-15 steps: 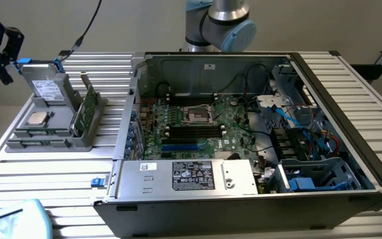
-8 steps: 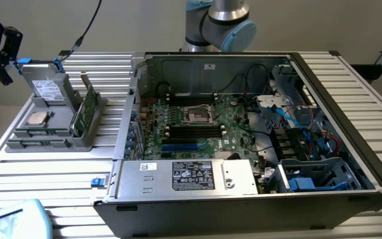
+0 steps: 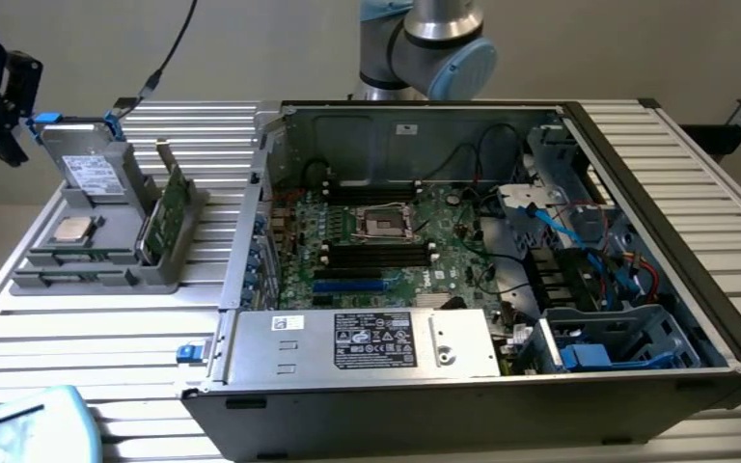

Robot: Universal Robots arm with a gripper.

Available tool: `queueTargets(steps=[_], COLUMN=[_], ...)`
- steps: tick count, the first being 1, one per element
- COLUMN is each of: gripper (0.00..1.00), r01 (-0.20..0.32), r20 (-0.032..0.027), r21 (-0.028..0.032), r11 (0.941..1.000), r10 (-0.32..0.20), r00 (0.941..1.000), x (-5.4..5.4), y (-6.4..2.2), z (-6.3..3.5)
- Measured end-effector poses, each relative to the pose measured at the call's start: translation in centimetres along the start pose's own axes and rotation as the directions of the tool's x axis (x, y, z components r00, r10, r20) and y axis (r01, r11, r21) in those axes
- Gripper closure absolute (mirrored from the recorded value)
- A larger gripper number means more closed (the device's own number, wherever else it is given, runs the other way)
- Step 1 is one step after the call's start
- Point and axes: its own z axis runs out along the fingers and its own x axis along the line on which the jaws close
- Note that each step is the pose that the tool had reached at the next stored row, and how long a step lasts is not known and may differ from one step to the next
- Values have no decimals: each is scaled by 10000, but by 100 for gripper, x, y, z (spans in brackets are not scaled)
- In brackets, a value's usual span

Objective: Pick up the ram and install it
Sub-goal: 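Pick up the ram and move it above insertion slot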

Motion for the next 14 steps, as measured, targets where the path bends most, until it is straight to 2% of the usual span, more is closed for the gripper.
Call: queueTargets(steps=[3, 7, 11, 14], gripper=[89, 89, 89, 89], r01=[363, 844, 1340, 1780], r20=[-33, -106, -185, -235], r21=[111, 269, 418, 494], r11=[9993, 9961, 9901, 9828], r10=[-362, -841, -1334, -1770], r00=[9993, 9964, 9909, 9839], x=[0, 0, 0, 0], y=[0, 0, 0, -1], z=[0, 0, 0, 0])
